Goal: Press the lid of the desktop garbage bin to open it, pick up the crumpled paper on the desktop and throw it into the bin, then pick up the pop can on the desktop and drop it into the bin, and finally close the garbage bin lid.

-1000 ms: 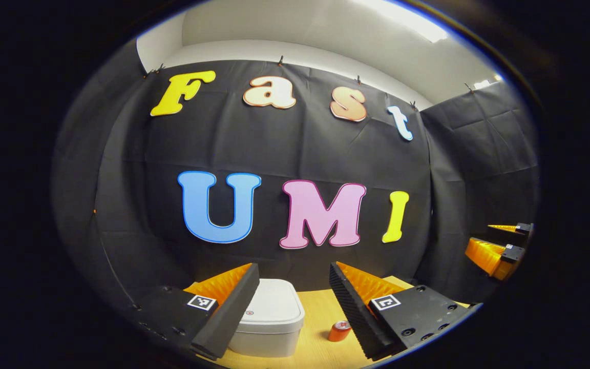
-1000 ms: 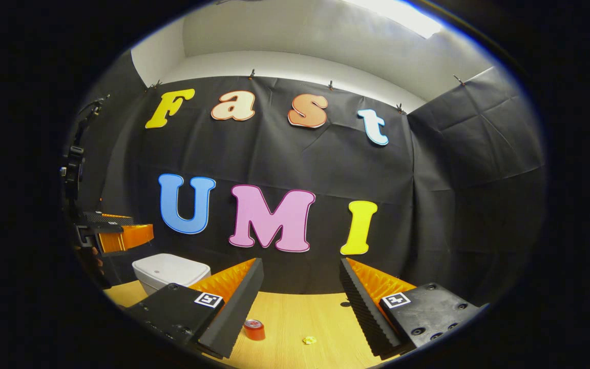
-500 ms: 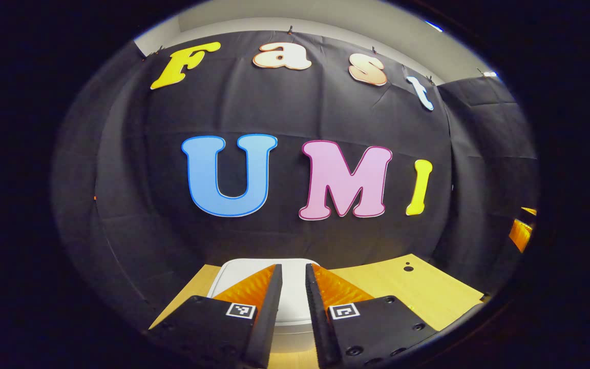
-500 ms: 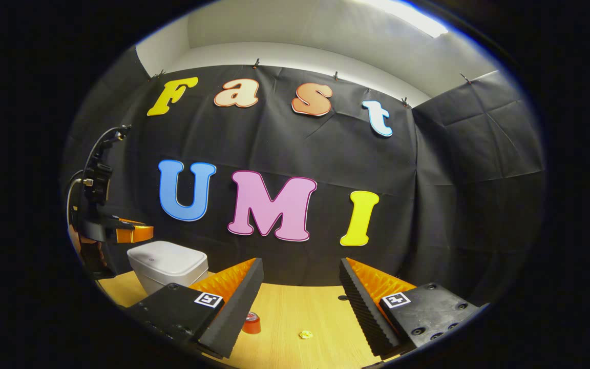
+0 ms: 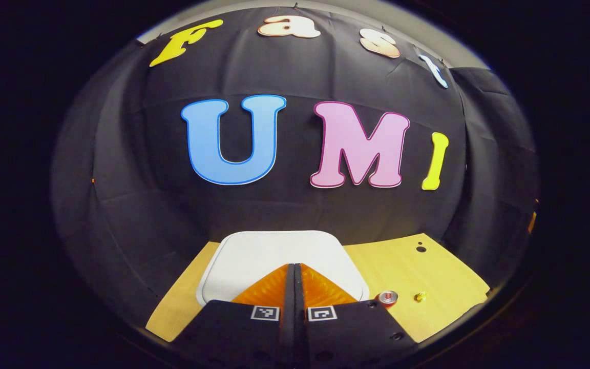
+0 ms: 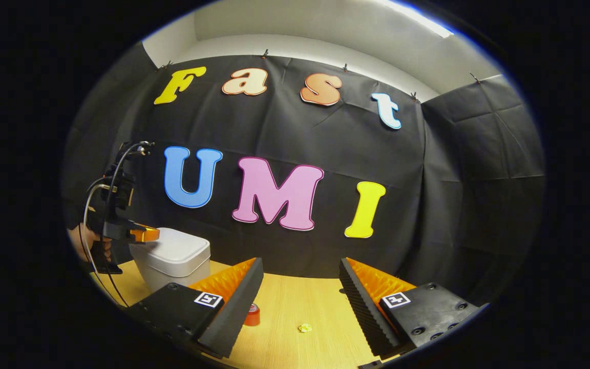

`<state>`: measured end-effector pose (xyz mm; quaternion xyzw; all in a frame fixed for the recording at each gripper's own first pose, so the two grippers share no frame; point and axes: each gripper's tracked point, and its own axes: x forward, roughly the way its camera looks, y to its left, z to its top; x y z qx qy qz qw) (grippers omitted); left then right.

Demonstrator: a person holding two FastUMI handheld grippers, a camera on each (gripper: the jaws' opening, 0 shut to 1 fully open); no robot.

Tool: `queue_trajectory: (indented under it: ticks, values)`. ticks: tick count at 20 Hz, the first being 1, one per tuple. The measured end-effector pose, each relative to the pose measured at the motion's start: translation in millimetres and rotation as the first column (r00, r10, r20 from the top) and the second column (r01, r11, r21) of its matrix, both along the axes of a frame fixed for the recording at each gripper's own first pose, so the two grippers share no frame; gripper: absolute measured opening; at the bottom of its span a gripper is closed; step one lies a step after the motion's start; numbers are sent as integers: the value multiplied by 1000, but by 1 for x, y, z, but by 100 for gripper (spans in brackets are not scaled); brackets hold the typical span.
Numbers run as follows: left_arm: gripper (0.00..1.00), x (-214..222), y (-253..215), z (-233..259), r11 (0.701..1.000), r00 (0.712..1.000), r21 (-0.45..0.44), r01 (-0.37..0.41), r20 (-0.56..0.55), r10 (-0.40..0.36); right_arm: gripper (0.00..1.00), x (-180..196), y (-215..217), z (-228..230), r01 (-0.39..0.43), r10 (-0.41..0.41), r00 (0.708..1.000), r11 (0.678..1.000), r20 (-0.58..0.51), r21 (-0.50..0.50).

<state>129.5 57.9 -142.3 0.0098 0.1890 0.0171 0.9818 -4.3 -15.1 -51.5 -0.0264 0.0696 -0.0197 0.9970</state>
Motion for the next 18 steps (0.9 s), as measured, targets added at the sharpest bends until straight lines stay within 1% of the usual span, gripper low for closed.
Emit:
queue_trajectory:
  ticks: [2,4,5,6,7,9,11,13,15,18]
  values:
    - [6,1,2,-10,1000,1000,1,-11,-26,11,96,0,-2,-1,-1,1,1000,1000,-6,6]
    - [6,-3,4,-28,999,997,-28,-31,-73,29,96,0,-3,-4,-1,1,1000,1000,-13,14]
    - [6,-1,6,-25,999,998,-42,-30,-53,28,96,0,-4,-6,-2,2,1000,1000,-16,16]
    - [7,0,8,-25,998,998,-50,-26,-57,23,96,0,-4,-7,-3,3,1000,1000,-18,18]
    - [6,-3,9,-30,999,997,-49,-23,-81,19,96,-1,-3,-9,-6,6,1000,1000,-25,20]
    - [7,-1,8,-37,1000,995,-10,4,-99,-5,96,-3,-1,-16,-19,20,999,1000,-46,22]
    - [7,0,6,-37,999,996,46,20,-91,-15,96,-5,1,-19,-32,33,998,999,-58,21]
    - [7,1,7,-34,997,998,76,6,-65,-1,96,-4,1,-20,-39,40,998,999,-57,13]
    - [7,2,7,-25,996,999,89,-7,-31,10,96,-3,-5,-19,-32,33,998,999,-50,6]
    - [6,-2,2,-13,998,1000,67,-8,-4,8,96,-1,-10,-16,-20,21,999,1000,-40,12]
